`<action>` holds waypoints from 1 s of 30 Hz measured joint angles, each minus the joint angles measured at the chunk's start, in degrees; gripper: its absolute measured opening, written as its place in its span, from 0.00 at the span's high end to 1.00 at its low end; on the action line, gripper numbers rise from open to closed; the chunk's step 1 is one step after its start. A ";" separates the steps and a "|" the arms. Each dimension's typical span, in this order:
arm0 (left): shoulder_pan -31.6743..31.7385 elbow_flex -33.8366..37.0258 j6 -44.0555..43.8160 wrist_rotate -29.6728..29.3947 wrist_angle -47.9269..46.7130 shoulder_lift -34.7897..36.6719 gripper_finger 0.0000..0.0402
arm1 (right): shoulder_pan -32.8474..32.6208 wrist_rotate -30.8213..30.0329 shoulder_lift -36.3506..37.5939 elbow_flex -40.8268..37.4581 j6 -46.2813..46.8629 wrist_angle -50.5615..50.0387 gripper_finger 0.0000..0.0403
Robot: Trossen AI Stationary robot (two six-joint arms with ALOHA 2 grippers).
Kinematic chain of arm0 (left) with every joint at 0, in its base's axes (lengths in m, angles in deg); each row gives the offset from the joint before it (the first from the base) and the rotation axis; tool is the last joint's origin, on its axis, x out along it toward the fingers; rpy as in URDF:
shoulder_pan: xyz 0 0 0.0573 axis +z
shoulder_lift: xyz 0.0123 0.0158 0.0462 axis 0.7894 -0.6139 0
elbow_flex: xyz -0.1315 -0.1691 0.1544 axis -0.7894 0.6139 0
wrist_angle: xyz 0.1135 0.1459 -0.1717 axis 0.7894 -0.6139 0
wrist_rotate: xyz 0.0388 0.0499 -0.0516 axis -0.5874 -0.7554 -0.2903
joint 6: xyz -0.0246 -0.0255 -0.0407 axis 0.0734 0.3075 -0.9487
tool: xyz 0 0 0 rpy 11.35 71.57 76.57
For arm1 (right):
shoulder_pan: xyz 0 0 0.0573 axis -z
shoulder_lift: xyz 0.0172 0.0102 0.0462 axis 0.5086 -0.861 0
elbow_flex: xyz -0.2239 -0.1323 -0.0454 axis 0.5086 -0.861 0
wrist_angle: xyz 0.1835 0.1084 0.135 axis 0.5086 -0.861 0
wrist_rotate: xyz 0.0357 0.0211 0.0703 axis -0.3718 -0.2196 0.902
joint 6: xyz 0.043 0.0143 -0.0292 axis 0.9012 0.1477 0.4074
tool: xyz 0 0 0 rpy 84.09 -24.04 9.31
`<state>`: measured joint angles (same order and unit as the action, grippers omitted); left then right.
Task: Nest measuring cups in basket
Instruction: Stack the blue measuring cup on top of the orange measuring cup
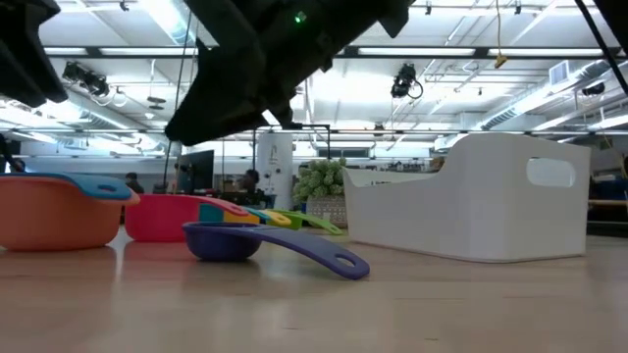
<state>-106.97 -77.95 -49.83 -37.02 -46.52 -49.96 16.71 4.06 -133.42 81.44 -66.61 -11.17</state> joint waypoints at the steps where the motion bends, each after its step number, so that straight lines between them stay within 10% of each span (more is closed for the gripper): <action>1: -0.01 0.76 1.12 -0.31 0.94 -0.01 0.65 | 0.34 0.08 0.00 0.00 -0.44 0.06 0.69; 30: 7.45 18.78 17.47 7.53 12.72 20.80 0.65 | 7.79 6.28 -0.11 -0.02 -2.86 -10.73 0.52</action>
<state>-99.53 -59.17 -32.36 -29.49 -33.80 -29.16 24.50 10.34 -133.53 81.41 -69.47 -21.90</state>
